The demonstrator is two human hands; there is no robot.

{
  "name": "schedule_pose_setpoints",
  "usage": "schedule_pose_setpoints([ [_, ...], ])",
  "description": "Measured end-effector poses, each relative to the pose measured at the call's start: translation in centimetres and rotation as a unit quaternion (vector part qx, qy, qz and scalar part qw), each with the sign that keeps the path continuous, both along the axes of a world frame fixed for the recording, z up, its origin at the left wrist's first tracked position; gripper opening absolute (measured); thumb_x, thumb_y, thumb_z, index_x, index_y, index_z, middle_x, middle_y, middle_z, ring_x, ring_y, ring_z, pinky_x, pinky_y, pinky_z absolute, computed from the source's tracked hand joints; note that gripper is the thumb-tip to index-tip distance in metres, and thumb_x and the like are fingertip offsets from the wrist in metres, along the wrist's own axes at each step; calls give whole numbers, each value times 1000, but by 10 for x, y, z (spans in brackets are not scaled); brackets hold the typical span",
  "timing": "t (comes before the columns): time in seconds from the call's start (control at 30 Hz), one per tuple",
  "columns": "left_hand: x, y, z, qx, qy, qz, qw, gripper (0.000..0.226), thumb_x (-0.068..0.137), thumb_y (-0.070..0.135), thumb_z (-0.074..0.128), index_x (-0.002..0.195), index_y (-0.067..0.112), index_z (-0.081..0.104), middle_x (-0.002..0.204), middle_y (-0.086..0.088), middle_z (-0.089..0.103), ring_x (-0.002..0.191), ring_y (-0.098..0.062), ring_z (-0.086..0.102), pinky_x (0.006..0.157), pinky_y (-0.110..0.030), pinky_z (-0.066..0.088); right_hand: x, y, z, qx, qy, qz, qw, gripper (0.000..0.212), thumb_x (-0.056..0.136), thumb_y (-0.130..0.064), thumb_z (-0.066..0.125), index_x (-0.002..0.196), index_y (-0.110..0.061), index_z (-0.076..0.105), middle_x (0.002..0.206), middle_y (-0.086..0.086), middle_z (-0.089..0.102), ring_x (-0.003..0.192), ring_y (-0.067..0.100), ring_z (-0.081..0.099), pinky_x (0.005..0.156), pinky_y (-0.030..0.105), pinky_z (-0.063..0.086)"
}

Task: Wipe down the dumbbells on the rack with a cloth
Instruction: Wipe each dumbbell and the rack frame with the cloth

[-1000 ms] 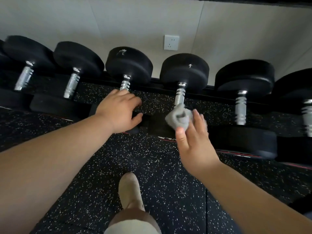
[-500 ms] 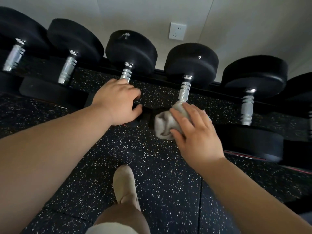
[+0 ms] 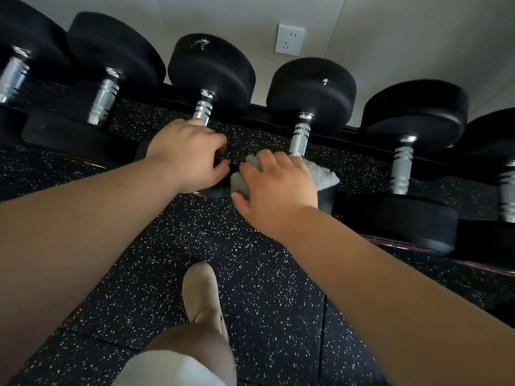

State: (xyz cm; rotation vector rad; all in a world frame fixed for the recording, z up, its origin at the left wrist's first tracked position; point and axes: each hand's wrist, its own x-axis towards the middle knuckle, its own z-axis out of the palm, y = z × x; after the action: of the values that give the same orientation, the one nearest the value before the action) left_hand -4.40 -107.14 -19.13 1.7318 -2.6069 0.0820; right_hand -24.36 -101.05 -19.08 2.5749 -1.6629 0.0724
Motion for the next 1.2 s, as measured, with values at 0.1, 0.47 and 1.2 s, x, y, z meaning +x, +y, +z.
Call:
schedule_pose_setpoints([
  [0.1,1,-1,-2,-8,9,-5,1000,49,84,62,34,89,25,65,83,5,65,95,-27,61,86,-44,50,-19,-4,2,22,-15,50,998,59,94,-63,51,143,-30,51,138,-1,54,123,26,53,106,43,42],
  [0.47,1,-3,-5,-21,0,1,1000,56,84,69,29,92,28,67,87,6,68,96,-25,62,86,-41,49,-31,11,4,6,-82,-76,994,74,87,-76,50,143,-29,48,127,1,60,117,27,56,101,46,45],
  [1.2,1,1,-5,-30,21,-14,999,40,90,63,46,96,30,68,80,9,56,94,-23,59,81,-39,46,-70,43,-21,27,-207,-126,970,71,98,-61,39,158,-24,30,151,14,42,140,35,38,116,56,36],
])
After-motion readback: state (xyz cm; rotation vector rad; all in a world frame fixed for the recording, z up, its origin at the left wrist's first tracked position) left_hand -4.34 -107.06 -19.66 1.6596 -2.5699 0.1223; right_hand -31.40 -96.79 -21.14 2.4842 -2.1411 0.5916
